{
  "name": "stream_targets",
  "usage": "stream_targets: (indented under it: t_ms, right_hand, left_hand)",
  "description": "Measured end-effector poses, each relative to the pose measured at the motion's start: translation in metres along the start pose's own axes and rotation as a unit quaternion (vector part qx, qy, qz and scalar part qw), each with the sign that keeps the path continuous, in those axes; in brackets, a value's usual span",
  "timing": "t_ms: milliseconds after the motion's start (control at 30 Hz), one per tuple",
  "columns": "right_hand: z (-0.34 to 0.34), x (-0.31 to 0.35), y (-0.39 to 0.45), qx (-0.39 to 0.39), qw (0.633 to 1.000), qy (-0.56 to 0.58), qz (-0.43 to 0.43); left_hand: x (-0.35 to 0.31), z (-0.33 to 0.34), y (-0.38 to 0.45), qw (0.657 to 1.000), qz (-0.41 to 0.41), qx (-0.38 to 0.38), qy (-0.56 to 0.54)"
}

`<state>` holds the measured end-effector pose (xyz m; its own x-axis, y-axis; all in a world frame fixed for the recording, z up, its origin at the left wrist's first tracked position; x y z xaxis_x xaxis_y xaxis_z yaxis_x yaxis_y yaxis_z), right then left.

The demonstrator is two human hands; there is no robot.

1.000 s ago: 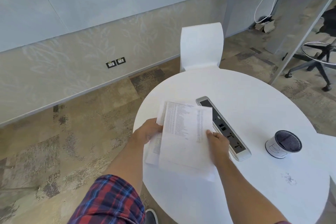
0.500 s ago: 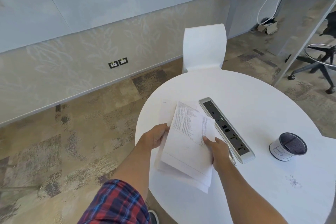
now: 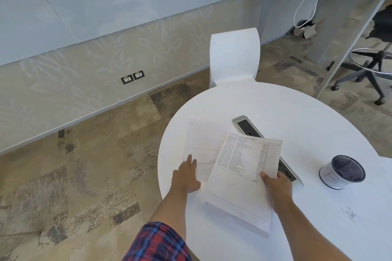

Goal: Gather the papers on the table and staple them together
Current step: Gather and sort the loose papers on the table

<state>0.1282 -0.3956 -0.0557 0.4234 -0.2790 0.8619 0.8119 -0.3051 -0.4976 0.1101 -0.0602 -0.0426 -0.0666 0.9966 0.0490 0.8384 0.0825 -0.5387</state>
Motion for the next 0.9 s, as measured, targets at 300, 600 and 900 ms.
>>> stream_targets:
  t_ms: [300, 600, 900]
  right_hand:
    - [-0.008, 0.001, 0.013, -0.01, 1.0, -0.007, -0.018]
    - [-0.007, 0.005, 0.017, -0.016, 0.999, 0.015, -0.025]
    - [-0.006, 0.008, 0.011, -0.013, 0.999, 0.016, -0.026]
  left_hand:
    - [-0.006, 0.009, 0.016, 0.998, 0.025, -0.014, 0.056]
    - [-0.018, 0.0, 0.012, 0.978, 0.058, -0.07, 0.188]
    - [-0.016, -0.004, 0.01, 0.972, 0.059, -0.136, 0.183]
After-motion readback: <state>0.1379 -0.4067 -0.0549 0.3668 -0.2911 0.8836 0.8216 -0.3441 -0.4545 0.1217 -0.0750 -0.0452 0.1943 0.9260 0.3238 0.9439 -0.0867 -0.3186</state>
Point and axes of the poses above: each hand's wrist, its own y-axis towards the middle knuckle, its own z-axis out of the palm, x = y × z, the point moved 8 cm from there along y, towards the middle knuckle, and after that the axes turned 15 degrees about y, right-handed, at the moved point
